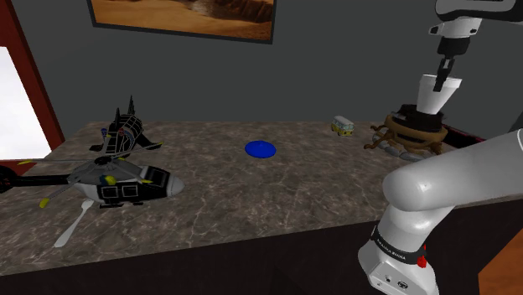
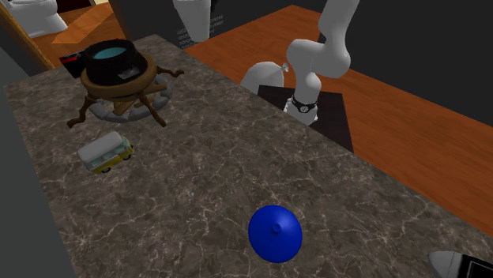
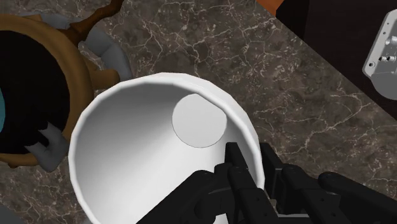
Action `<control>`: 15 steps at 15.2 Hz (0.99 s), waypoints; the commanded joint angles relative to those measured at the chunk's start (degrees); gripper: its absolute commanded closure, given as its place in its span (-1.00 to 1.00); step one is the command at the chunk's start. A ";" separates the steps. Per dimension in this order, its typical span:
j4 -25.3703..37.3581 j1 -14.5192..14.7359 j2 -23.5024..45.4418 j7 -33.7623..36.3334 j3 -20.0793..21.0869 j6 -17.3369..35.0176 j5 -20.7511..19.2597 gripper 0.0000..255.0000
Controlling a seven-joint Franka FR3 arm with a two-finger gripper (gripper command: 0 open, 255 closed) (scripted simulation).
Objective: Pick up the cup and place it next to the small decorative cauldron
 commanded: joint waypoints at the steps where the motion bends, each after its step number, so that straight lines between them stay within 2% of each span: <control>1: -1.83 -0.26 -0.82 0.25 -0.19 1.03 -0.40 1.00; 15: -14.54 -1.61 -4.53 3.01 -2.43 9.93 -3.11 1.00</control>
